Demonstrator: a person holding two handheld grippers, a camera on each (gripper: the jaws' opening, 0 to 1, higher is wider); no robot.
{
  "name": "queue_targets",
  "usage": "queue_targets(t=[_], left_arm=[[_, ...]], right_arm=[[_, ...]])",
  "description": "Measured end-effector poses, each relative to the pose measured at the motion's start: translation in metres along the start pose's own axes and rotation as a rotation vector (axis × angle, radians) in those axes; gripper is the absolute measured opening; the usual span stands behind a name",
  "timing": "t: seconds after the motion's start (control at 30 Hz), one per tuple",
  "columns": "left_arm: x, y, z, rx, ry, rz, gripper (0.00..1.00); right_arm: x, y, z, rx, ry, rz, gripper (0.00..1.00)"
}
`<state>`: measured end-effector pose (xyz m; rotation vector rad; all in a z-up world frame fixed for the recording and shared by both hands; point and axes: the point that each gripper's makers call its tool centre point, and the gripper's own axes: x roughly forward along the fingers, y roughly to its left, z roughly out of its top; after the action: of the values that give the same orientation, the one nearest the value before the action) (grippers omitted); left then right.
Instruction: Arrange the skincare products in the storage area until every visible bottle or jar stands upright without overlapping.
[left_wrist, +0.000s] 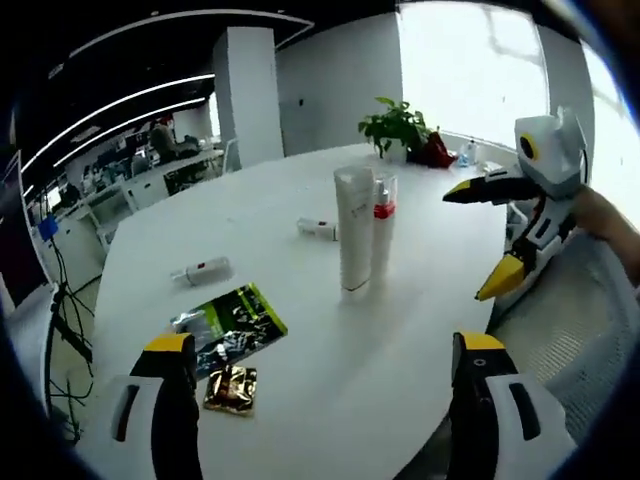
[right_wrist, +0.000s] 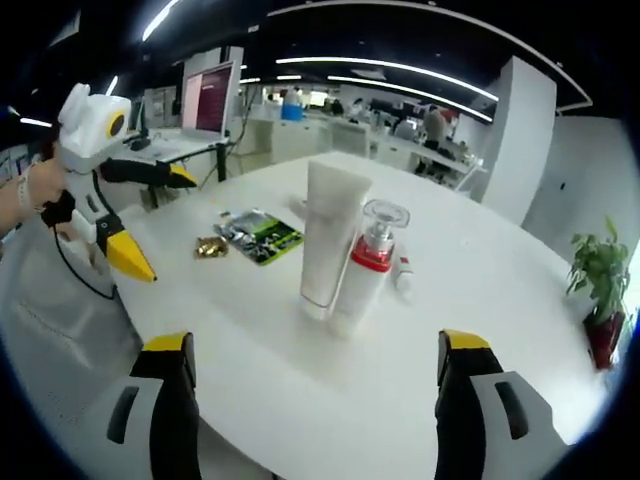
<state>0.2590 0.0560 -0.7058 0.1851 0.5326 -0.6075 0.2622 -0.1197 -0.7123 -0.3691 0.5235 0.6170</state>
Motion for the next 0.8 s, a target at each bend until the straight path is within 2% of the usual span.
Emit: queue_targets(t=[0.07, 0.13, 0.2, 0.3, 0.43, 0.5, 0.63, 0.77, 0.8], left_arm=[[-0.003, 0.003, -0.002, -0.019, -0.004, 0.013, 0.99], [-0.004, 0.007, -0.002, -0.045, -0.032, 0.02, 0.99], [-0.004, 0.007, -0.005, -0.105, -0.053, 0.016, 0.99], [-0.005, 0.008, -0.007, -0.079, -0.048, 0.026, 0.99], [-0.005, 0.008, 0.005, -0.048, -0.109, 0.035, 0.99], [-0.004, 0.002, 0.011, -0.04, -0.159, 0.006, 0.99], [-0.006, 0.006, 0.002, -0.016, -0.121, 0.022, 0.99], [-0.008, 0.017, -0.004, -0.066, -0.107, 0.059, 0.99], [-0.01, 0.024, -0.004, -0.075, -0.113, 0.081, 0.99]], right_arm=[[0.001, 0.003, 0.0, 0.002, 0.002, 0.012, 1.0], [0.001, 0.005, 0.0, 0.011, -0.001, 0.02, 1.0], [0.001, 0.008, 0.003, 0.013, -0.013, 0.034, 1.0], [0.002, 0.008, 0.005, 0.007, -0.02, 0.03, 1.0], [0.002, 0.004, 0.005, 0.004, -0.018, 0.008, 1.0], [0.002, 0.002, 0.006, 0.001, -0.02, -0.003, 1.0], [0.002, 0.002, 0.011, -0.013, -0.03, -0.008, 1.0], [0.002, 0.005, 0.016, 0.001, -0.05, 0.005, 1.0], [0.002, 0.006, 0.017, 0.005, -0.056, 0.01, 1.0]])
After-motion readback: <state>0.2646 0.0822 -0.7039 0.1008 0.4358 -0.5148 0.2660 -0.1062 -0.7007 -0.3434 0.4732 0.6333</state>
